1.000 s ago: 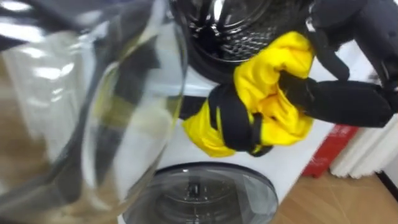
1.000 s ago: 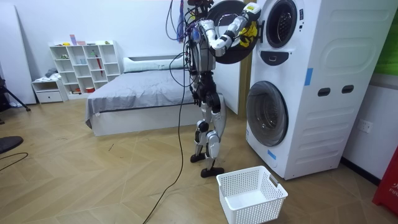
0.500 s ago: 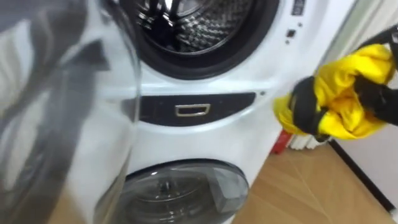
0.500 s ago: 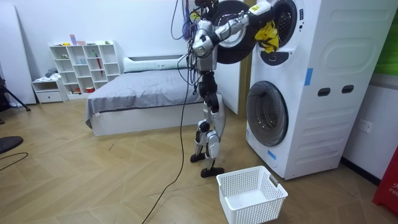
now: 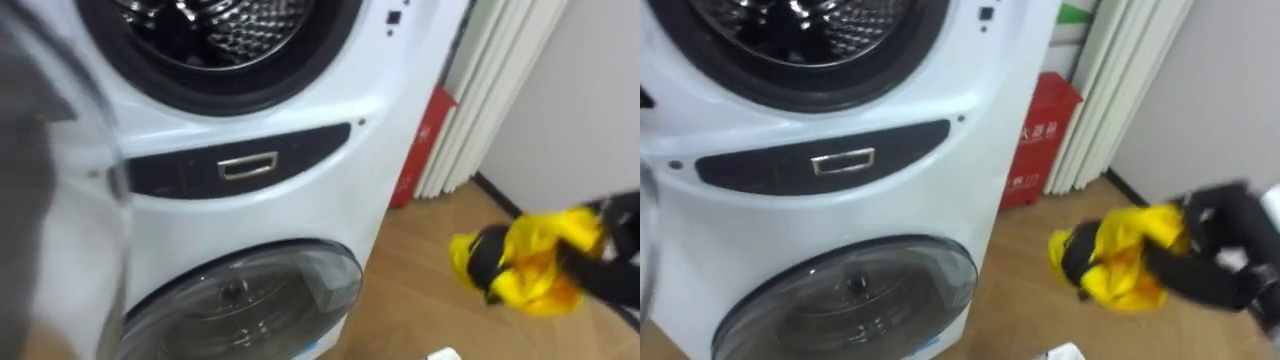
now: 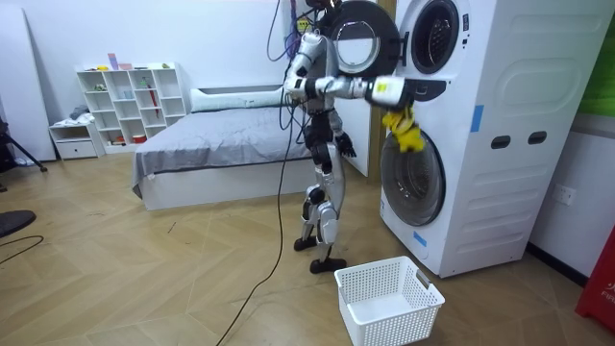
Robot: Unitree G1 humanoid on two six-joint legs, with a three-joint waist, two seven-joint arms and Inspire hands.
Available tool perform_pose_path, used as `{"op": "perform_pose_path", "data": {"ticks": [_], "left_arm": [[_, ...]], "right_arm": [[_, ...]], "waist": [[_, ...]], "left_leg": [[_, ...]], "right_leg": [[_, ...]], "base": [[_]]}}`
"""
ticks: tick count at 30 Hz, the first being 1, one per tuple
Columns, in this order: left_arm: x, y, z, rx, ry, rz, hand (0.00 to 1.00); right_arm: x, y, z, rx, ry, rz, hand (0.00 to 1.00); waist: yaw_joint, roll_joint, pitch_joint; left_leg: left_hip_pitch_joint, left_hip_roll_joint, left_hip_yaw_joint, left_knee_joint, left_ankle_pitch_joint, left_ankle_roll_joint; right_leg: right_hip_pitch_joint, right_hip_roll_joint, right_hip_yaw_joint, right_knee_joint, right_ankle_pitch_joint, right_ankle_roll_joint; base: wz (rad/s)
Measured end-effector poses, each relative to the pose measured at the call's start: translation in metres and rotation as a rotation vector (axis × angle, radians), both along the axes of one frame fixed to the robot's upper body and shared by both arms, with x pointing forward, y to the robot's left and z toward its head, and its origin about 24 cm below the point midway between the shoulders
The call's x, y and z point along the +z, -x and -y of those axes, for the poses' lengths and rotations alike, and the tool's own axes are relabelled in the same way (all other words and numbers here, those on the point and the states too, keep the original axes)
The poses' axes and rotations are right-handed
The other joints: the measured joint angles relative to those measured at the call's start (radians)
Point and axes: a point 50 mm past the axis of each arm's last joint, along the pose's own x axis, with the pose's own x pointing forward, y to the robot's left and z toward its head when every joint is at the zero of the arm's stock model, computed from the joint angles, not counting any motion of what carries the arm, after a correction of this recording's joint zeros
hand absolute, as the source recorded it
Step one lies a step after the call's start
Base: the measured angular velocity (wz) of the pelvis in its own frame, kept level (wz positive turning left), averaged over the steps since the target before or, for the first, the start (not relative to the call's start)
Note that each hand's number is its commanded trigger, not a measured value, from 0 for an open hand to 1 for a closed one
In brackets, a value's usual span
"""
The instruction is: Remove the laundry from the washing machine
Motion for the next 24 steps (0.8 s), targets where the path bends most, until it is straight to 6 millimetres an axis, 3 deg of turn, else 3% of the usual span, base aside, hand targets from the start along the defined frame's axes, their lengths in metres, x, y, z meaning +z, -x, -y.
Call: {"op": "perform_pose_path", "data": {"ticks": [3, 4, 7, 9, 11, 15, 17, 24], "left_arm": [[0.002, -0.019, 0.006, -0.054, 0.006, 0.042, 0.0], [0.002, -0.02, 0.006, -0.061, 0.005, 0.041, 0.0], [0.002, -0.026, 0.011, -0.09, 0.009, 0.052, 0.0], [0.001, -0.027, 0.016, -0.077, 0.029, 0.064, 0.0], [-0.001, -0.027, 0.02, -0.064, 0.046, 0.068, 0.0], [-0.001, -0.033, 0.025, -0.015, 0.083, 0.113, 0.0], [0.001, -0.035, 0.026, -0.008, 0.075, 0.132, 0.0], [0.001, -0.046, 0.035, 0.0, 0.095, 0.173, 0.0]], "right_arm": [[-0.027, 0.001, 0.001, -0.021, -0.039, -0.108, 1.0], [-0.031, -0.002, 0.001, -0.024, -0.048, -0.118, 1.0], [-0.053, -0.012, 0.004, -0.071, -0.091, -0.178, 1.0], [-0.065, -0.009, 0.012, -0.128, -0.098, -0.215, 1.0], [-0.075, -0.009, 0.017, -0.171, -0.098, -0.23, 1.0], [-0.097, -0.009, 0.022, -0.256, -0.1, -0.292, 1.0], [-0.104, -0.009, 0.023, -0.294, -0.101, -0.301, 1.0], [-0.113, -0.015, 0.026, -0.399, -0.078, -0.283, 1.0]], "waist": [[0.017, 0.025, -0.0076], [0.019, 0.028, -0.0047], [0.017, 0.033, -0.007], [0.033, 0.049, -0.0141], [0.035, 0.07, -0.0084], [0.049, 0.125, -0.0112], [0.049, 0.142, -0.0101], [0.047, 0.16, -0.007]], "left_leg": [[-0.019, -0.001, 0.004, 0.005, 0.001, 0.001], [-0.023, -0.001, 0.004, 0.01, 0.001, 0.001], [-0.066, -0.002, -0.005, 0.028, 0.001, 0.001], [-0.105, 0.0, -0.028, 0.042, 0.002, 0.001], [-0.12, 0.004, -0.045, 0.053, 0.002, 0.001], [-0.16, -0.003, -0.072, 0.051, 0.014, 0.008], [-0.179, -0.006, -0.086, 0.05, 0.022, 0.009], [-0.229, -0.022, -0.117, 0.033, 0.05, 0.014]], "right_leg": [[-0.031, -0.007, -0.029, 0.011, 0.0, -0.001], [-0.032, -0.008, -0.029, 0.011, 0.0, -0.001], [-0.065, -0.008, -0.051, 0.009, 0.004, -0.006], [-0.086, -0.013, -0.074, 0.005, 0.006, -0.008], [-0.087, -0.021, -0.088, -0.006, 0.008, -0.01], [-0.117, -0.036, -0.127, -0.007, 0.008, -0.011], [-0.129, -0.043, -0.142, -0.005, 0.007, -0.011], [-0.187, -0.059, -0.168, 0.012, 0.006, -0.014]], "base": [[-0.07], [0.0], [0.09], [0.27], [0.29], [0.24], [0.27], [0.12]]}}
